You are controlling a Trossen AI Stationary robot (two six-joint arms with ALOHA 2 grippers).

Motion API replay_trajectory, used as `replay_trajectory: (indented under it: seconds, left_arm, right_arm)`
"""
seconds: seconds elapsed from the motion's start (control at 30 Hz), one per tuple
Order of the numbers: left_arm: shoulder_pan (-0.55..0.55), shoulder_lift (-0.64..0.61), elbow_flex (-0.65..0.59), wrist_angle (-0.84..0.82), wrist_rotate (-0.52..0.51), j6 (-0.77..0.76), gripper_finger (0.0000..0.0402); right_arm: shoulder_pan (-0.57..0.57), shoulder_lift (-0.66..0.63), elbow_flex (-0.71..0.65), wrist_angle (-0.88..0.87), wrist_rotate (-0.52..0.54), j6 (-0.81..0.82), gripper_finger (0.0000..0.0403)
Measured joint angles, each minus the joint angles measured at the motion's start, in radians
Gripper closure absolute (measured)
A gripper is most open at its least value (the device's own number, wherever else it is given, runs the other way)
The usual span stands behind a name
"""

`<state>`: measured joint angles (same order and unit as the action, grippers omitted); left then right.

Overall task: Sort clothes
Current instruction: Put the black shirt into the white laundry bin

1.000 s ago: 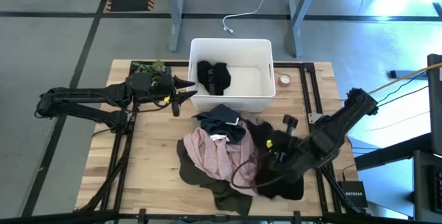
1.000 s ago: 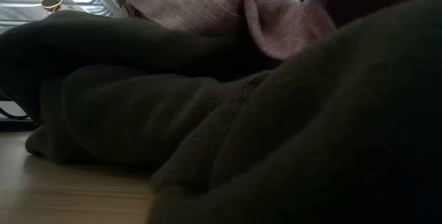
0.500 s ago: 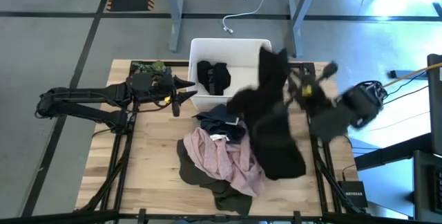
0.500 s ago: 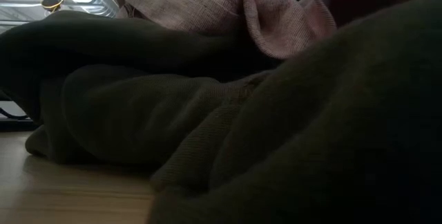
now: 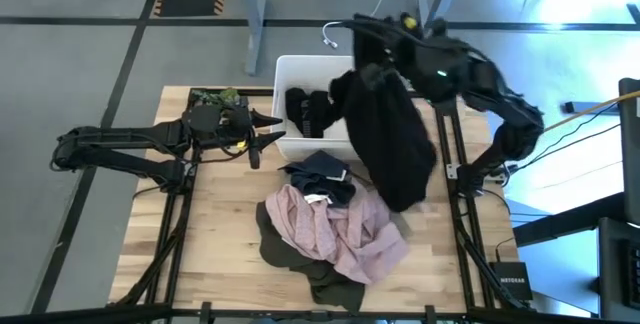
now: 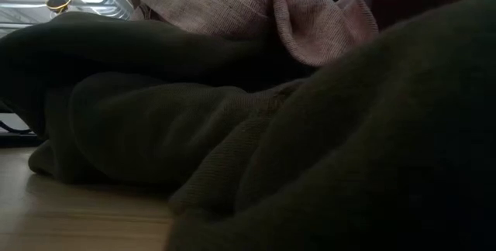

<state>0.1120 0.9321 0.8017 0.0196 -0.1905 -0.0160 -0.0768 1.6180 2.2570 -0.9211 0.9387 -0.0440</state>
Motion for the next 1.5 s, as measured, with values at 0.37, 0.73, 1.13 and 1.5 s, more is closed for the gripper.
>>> replay_trajectory:
  seconds: [0.37,0.73,1.13,1.5]
  left_arm:
    - [-0.007,0.000,0.000,-0.011,0.000,-0.030,0.0245]
    - [-0.008,0.000,0.000,-0.064,0.000,-0.036,0.0245]
    - [-0.008,0.000,0.000,-0.060,0.000,-0.009,0.0245]
    - [-0.008,0.000,0.000,-0.007,0.000,-0.008,0.0245]
  right_arm:
    - [-0.094,0.134,-0.002,-0.082,-0.227,0.075,0.0306]
    - [0.015,0.067,0.025,-0.611,-0.200,0.338,0.0192]
    - [0.251,-0.028,-0.253,-0.646,-0.172,0.652,0.0186]
    - [0.436,-0.038,-0.806,-0.581,-0.338,0.998,0.0176]
